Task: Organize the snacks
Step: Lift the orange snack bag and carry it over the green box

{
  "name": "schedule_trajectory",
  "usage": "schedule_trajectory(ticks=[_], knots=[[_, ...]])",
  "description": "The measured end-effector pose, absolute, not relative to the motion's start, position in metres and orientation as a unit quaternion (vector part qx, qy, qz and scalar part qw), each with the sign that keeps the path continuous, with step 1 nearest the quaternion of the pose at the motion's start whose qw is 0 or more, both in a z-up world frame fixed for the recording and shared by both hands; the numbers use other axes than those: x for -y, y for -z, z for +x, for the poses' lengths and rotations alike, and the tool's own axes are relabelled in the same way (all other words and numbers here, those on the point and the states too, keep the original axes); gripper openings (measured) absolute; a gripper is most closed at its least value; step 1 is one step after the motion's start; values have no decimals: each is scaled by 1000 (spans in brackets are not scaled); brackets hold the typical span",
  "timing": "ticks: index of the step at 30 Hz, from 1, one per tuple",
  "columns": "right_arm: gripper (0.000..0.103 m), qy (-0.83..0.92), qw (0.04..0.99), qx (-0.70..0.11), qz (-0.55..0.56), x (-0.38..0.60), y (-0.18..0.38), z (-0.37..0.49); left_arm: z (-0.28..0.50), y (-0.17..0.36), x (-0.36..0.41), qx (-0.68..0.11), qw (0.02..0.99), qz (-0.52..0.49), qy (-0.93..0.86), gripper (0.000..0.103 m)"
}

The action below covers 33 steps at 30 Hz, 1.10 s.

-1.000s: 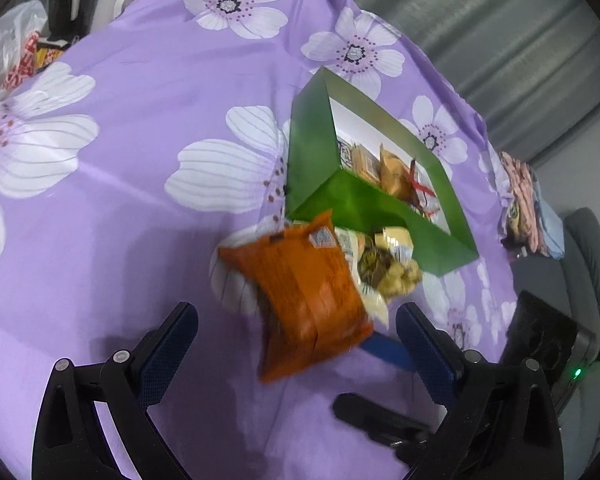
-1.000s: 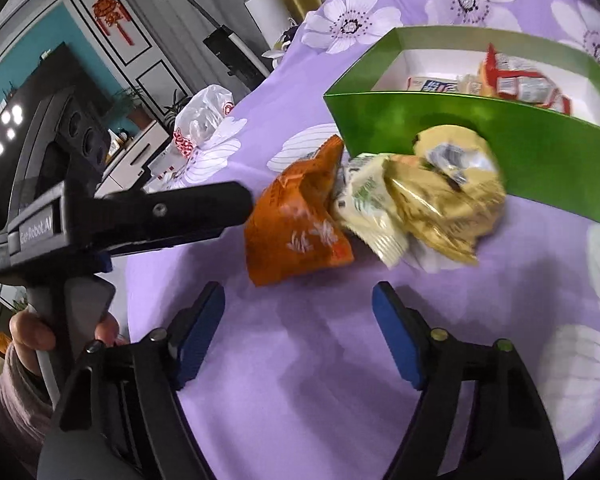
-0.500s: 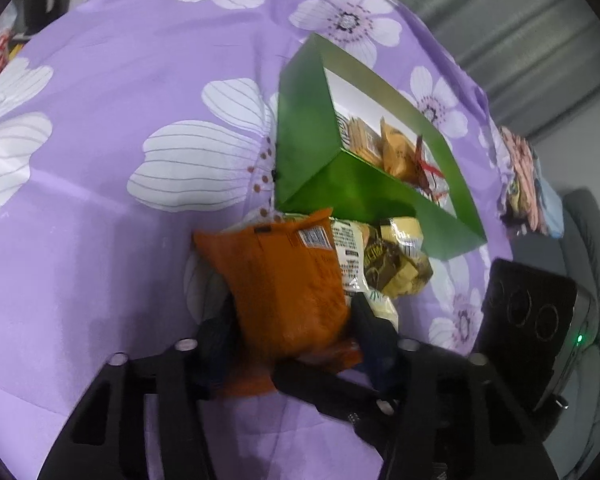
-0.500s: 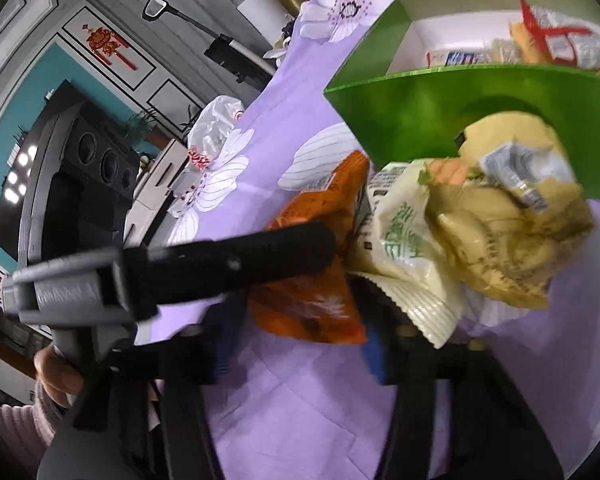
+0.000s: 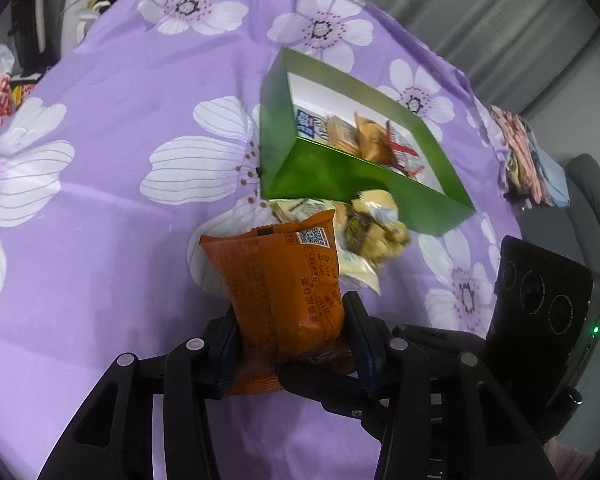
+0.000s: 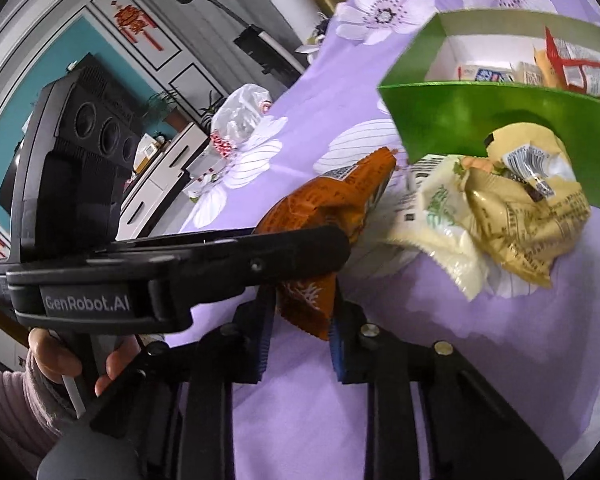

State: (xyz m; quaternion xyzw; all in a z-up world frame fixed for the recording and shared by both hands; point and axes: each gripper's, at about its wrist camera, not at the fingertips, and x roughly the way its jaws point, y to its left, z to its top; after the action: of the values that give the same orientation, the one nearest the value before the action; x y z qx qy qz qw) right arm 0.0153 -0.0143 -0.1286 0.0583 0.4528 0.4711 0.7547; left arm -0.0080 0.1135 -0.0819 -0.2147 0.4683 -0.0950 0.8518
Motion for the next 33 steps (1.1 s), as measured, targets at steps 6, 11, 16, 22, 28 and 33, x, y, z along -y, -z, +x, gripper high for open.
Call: schedule_trajectory(ticks=[6,11,16,22,28,33], knots=[[25,-477,767,-427,38,25,113,-7,-23,64,-96,-455,863,-196,101,47],[25,-472,782,-405,37,45,97,-15,-27,45,-75,-438,875,-173,116,47],[25,-459,801,-383,33,65,82,-18,-22,30,-57,-424,881,-159,138,47],[25,-443,819,-363,39,82,68,-13,-10,14,-40,-413,886,-141,157,47],[25,-429,833,-346,45,94,55,3,13,1,-31,-405,889,-128,172,47],[25,-427,839,-333,48,98,44,28,35,-12,-27,-398,893,-118,174,47]])
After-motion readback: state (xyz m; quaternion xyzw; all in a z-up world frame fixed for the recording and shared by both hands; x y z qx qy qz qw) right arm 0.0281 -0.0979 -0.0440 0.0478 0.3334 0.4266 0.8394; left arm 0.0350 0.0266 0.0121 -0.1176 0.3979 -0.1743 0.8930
